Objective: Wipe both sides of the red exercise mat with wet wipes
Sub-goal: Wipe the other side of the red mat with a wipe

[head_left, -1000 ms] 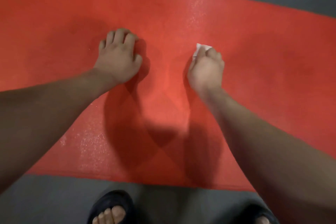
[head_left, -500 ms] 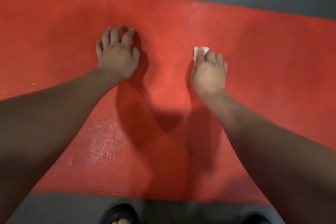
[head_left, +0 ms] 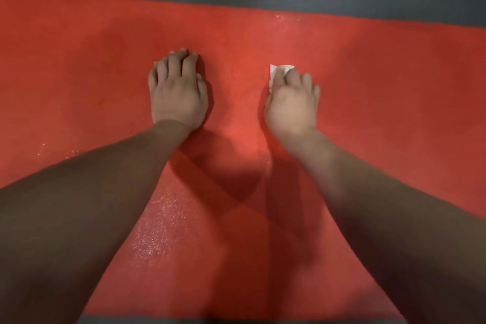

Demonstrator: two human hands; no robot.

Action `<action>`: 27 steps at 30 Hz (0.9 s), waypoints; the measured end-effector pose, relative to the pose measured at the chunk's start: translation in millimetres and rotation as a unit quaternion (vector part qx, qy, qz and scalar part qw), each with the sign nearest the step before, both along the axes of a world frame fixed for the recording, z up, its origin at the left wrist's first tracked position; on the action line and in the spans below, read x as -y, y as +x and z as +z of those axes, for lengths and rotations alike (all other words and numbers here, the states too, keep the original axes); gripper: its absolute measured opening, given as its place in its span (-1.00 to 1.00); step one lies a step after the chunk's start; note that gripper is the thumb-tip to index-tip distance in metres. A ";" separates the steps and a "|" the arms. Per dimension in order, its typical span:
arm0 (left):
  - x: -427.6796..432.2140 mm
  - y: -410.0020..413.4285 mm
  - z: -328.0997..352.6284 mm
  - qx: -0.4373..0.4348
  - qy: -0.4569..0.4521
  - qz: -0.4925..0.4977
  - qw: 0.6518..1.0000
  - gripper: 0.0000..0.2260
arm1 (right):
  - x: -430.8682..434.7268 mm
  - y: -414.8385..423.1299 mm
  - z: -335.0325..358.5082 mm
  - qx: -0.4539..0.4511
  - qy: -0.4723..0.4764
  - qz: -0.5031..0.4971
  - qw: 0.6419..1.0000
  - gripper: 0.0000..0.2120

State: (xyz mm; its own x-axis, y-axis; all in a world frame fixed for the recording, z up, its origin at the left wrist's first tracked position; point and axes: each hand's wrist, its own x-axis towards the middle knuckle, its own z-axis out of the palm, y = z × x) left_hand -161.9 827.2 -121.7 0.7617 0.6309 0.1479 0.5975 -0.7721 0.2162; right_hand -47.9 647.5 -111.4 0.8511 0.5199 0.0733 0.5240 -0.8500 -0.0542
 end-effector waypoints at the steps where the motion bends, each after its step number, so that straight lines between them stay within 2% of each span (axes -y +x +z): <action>1: -0.4 0.0 0.4 0.002 0.005 0.000 1.000 -0.59 | -7.2 -13.9 0.1 -0.010 0.014 0.033 0.999 -0.58; 3: -1.3 0.8 1.3 0.006 0.007 -0.003 1.000 -0.59 | -15.4 -45.3 -1.8 -0.022 0.033 0.184 0.982 -0.58; 4: -1.4 1.4 1.1 0.007 0.005 -0.005 1.000 -0.59 | -14.4 -54.2 -3.2 -0.022 0.035 0.272 0.962 -0.59; 6: -1.9 0.6 -0.4 0.008 0.010 -0.007 1.000 -0.59 | -9.5 -40.8 -2.7 0.003 0.038 0.374 0.926 -0.61; 8: -3.0 0.0 -2.1 0.006 0.019 -0.005 1.000 -0.59 | -6.7 -3.8 -1.8 0.035 0.022 0.329 0.943 -0.63; 11: -4.2 0.5 -3.6 0.003 0.021 -0.001 1.000 -0.59 | -9.1 46.0 -5.0 0.038 0.000 0.078 0.996 -0.59; 13: -4.2 0.7 -5.2 0.008 0.023 -0.002 1.000 -0.59 | -21.6 42.7 -4.4 0.007 -0.001 -0.009 1.000 -0.55; 14: -4.3 0.7 -5.5 0.009 0.024 -0.002 1.000 -0.59 | -28.6 30.8 -3.6 -0.007 0.002 0.014 1.000 -0.54; 16: -4.8 1.5 -5.8 0.007 0.024 -0.001 1.000 -0.59 | -35.0 1.5 -0.3 -0.040 0.015 0.161 0.986 -0.52; 18: -5.2 2.7 -5.8 0.004 0.023 0.004 1.000 -0.58 | -29.0 -17.5 1.2 -0.040 0.029 0.324 0.945 -0.54; 20: -5.7 2.4 -6.6 0.003 0.027 0.006 1.000 -0.58 | -20.7 -5.0 2.8 -0.010 0.026 0.398 0.917 -0.58; 21: -5.7 2.1 -7.0 0.002 0.028 0.005 1.000 -0.58 | -17.9 10.2 2.2 0.012 0.012 0.388 0.921 -0.59; 23: -6.5 2.5 -7.1 0.001 0.024 0.002 1.000 -0.58 | -17.3 47.3 1.1 0.040 0.000 0.273 0.961 -0.58; 25: -7.8 2.5 -7.0 0.001 0.024 0.002 1.000 -0.58 | -23.6 74.3 1.4 0.011 -0.022 0.099 0.995 -0.55; 26: -8.4 2.7 -7.1 0.002 0.025 0.001 1.000 -0.58 | -30.1 76.3 1.0 -0.011 -0.023 0.041 0.999 -0.54; 27: -8.6 2.9 -7.1 0.003 0.023 -0.001 1.000 -0.58 | -37.1 69.8 0.9 -0.024 -0.016 0.028 0.999 -0.53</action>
State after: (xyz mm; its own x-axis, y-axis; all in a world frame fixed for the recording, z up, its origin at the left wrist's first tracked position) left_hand -159.0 835.8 -128.8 0.7622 0.6215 0.1811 0.5948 -0.7828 0.1829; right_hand 21.8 684.5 -110.5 0.8231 0.5676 0.0165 0.5676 -0.8215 -0.0536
